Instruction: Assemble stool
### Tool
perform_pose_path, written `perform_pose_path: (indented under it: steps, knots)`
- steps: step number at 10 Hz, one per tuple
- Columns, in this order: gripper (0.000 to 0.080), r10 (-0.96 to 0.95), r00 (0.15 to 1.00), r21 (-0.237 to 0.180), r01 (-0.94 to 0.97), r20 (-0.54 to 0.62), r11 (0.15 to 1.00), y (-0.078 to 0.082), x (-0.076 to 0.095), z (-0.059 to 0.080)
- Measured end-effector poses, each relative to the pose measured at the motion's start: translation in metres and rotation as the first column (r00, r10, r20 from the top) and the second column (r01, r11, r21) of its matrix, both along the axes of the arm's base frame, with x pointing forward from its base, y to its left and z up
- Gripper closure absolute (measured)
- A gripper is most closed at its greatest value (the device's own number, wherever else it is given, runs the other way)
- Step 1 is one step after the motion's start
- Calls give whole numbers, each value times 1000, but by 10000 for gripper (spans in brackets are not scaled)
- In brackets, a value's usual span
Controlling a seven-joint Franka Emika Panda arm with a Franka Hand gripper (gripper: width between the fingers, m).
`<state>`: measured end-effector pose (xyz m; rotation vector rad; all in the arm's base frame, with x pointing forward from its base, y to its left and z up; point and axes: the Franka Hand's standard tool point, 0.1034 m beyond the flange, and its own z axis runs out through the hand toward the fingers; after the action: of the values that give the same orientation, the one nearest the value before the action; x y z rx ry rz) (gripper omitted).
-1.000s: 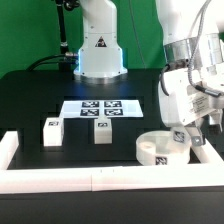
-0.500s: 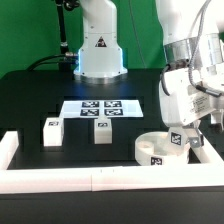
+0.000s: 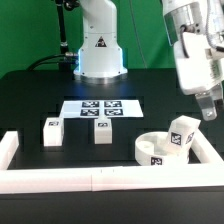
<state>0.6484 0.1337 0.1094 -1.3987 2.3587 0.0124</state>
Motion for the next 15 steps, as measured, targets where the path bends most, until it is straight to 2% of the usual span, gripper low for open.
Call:
perform_pose_path:
  steps: [2,3,4,5,6,9,10,11,12,13,14,15]
  knots:
    - [151,148,989,-56,-146,21,988,0,0,0]
    - [151,315,949,-91,-313,9,945,3,-1,5]
    - [151,446,894,-135,-438,36,889,0,5,16]
    - [151,573,818,-182,-557,46,810,-5,8,20]
    - [151,693,720,-228,-668,43,708,-6,9,18]
    - [151,787,616,-286,-750,25,596,-9,9,15]
    - [151,829,559,-313,-785,13,535,-10,9,15]
    - [151,878,478,-337,-829,-14,446,-10,8,15]
    - [151,959,265,-359,-909,-98,214,-9,3,15]
    - [151,987,83,-344,-939,-139,31,-10,1,16]
    - [151,982,-49,-312,-944,-182,-105,-8,-2,15]
    - [151,976,-107,-318,-934,-191,-165,-8,-3,13]
